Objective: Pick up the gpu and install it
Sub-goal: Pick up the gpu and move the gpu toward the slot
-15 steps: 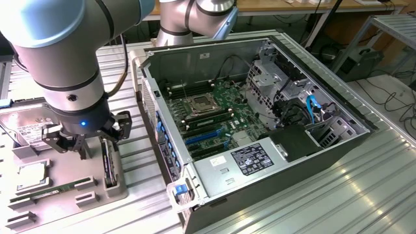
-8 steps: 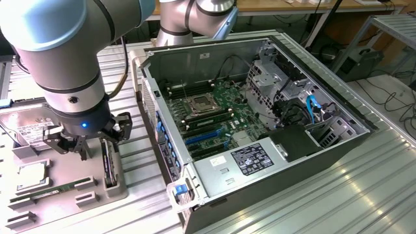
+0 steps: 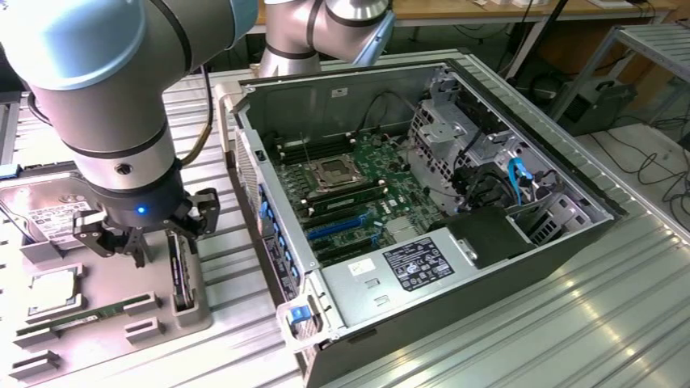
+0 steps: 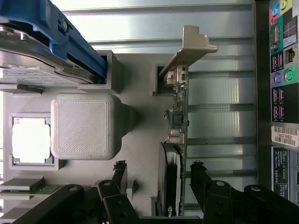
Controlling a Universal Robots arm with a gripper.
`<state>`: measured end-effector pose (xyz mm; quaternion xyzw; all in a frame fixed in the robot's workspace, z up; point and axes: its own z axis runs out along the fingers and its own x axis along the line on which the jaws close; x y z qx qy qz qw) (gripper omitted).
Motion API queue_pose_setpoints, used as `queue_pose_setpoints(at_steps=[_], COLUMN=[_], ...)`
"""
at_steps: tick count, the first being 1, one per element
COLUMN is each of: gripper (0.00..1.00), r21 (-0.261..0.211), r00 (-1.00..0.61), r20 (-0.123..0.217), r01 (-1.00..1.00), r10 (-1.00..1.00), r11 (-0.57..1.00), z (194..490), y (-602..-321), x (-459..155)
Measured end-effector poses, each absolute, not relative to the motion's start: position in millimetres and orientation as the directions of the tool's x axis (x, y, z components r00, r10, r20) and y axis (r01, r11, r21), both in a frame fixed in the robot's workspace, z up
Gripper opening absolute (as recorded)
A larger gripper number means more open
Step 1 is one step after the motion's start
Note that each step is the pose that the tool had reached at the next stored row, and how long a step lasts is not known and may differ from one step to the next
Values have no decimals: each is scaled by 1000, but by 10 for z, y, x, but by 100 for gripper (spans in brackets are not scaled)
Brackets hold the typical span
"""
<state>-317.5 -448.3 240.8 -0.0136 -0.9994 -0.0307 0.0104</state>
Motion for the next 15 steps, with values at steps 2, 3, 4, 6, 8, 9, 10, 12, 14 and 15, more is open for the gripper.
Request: queue_pose_setpoints(at_steps=[2,3,4,6,8,9,10,12,14,15], gripper=[66,66,66,66,66,66,66,66,66,66], r21=[62,62,61,62,62,62,61,62,62,62], r00=[-999,-999,-999,-999,-999,-999,-999,-999,-999,-999], r20=[22,22,22,22,22,22,22,22,22,22], r01=[28,28,28,28,28,28,28,28,28,28], r10=[27,27,27,27,27,27,27,27,27,27], r11=[998,998,998,998,998,998,998,998,998,998], z=[2404,2403,2402,2396,2390,2388,2386,2385,2385,2385], y=[-4484,-4484,-4484,-4484,-4484,-4484,-4484,-4484,-4484,-4483], x=[-3175,-3175,-3175,-3175,-3175,-3175,-3175,-3175,-3175,-3175])
